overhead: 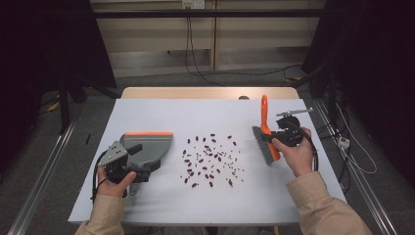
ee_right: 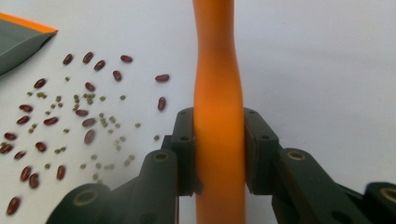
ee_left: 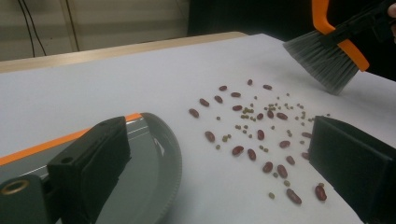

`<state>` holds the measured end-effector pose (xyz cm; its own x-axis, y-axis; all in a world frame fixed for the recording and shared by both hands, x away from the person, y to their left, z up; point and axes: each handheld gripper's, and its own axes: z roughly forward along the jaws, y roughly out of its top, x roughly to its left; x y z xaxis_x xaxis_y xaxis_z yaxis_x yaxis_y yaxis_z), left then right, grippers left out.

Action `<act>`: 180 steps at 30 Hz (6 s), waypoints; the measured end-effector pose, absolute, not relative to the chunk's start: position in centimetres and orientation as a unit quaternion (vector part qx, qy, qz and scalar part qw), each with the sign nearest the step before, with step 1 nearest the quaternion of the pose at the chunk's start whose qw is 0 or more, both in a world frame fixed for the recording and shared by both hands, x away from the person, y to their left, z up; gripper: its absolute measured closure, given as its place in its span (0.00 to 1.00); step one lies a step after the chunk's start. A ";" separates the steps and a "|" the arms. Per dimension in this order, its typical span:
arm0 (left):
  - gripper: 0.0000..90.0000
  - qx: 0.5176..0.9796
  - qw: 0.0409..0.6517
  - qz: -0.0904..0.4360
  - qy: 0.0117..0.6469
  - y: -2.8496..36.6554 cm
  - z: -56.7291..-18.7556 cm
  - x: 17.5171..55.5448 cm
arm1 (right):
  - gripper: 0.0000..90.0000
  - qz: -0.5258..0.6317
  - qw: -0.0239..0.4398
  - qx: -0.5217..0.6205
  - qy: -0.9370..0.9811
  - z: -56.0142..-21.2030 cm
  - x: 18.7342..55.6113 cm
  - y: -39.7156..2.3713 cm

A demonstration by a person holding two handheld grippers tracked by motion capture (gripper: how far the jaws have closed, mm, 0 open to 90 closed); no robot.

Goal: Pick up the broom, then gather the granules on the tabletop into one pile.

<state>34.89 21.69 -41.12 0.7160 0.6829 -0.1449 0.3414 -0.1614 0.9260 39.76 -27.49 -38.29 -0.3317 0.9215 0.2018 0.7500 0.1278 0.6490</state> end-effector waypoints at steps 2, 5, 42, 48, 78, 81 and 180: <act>0.06 0.745 0.549 0.157 0.344 21.7 -41.1 34.9 | 0.79 0.340 0.135 0.564 0.741 -38.6 40.2 -27.2; 0.06 0.745 0.549 0.156 0.345 21.8 -41.2 34.9 | 0.79 0.336 0.146 0.566 0.739 -39.3 41.0 -26.6; 0.06 0.750 0.546 0.157 0.338 21.6 -41.3 35.0 | 0.59 0.317 0.182 0.533 0.763 -40.1 40.5 -25.6; 0.06 0.749 0.546 0.158 0.340 21.7 -41.3 34.9 | 0.58 0.319 0.183 0.534 0.762 -40.1 39.7 -25.8; 0.06 0.748 0.544 0.163 0.343 22.0 -41.2 34.7 | 0.79 0.295 0.167 0.547 0.765 -40.5 39.5 -25.3; 0.06 0.747 0.546 0.163 0.343 22.0 -41.2 34.7 | 0.79 0.300 0.171 0.545 0.764 -40.5 39.4 -25.2; 0.06 0.751 0.535 0.163 0.350 22.1 -41.6 35.0 | 0.79 0.334 0.145 0.269 0.892 -41.0 39.4 -18.2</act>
<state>35.01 22.06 -41.62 0.7014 0.7008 -0.1301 0.3519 -0.1817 0.9182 39.36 -18.25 -40.95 -0.8135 0.5764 -0.0779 0.3829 0.6316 0.6742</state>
